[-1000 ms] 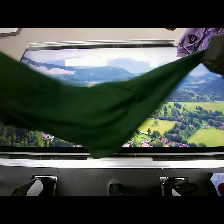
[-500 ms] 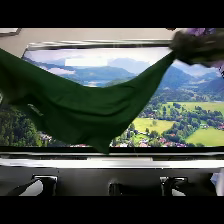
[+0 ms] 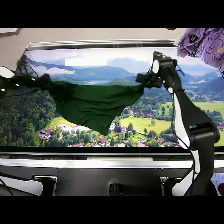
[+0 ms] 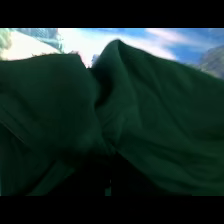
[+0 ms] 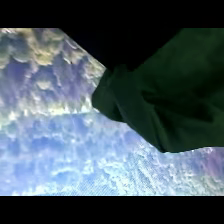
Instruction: Fold the clothes and pants, and hang the long-sleeved shirts on hangers.
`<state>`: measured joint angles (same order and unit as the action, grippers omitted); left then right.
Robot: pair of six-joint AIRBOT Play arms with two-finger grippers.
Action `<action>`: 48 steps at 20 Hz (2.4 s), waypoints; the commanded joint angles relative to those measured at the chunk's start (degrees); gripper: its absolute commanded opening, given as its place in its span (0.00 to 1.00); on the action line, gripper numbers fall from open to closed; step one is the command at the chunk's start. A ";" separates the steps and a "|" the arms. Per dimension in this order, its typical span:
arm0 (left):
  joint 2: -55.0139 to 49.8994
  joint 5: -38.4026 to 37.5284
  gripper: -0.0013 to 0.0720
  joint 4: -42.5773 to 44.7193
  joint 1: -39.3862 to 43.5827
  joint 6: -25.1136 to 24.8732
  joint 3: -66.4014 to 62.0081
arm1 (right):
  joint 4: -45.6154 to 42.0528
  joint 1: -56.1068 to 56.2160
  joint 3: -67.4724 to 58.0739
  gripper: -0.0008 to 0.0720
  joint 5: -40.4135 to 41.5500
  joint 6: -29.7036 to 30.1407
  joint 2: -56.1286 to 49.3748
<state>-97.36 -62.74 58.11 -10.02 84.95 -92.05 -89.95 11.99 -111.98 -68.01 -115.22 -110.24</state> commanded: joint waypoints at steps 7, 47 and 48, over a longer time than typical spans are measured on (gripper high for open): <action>-3.89 1.20 0.04 0.39 1.53 -0.55 0.13 | 4.72 -5.03 -0.07 0.60 -8.87 16.76 5.14; -3.13 -2.01 0.04 0.44 1.01 -0.96 -1.49 | 47.60 4.44 33.42 0.05 16.59 13.94 9.44; -2.73 -2.54 0.04 0.44 0.72 -0.98 -3.17 | 47.23 3.37 32.26 0.05 16.57 14.91 11.10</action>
<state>-100.64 -64.77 58.59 -8.84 83.96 -93.17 -42.37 16.78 -78.26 -52.42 -102.56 -101.82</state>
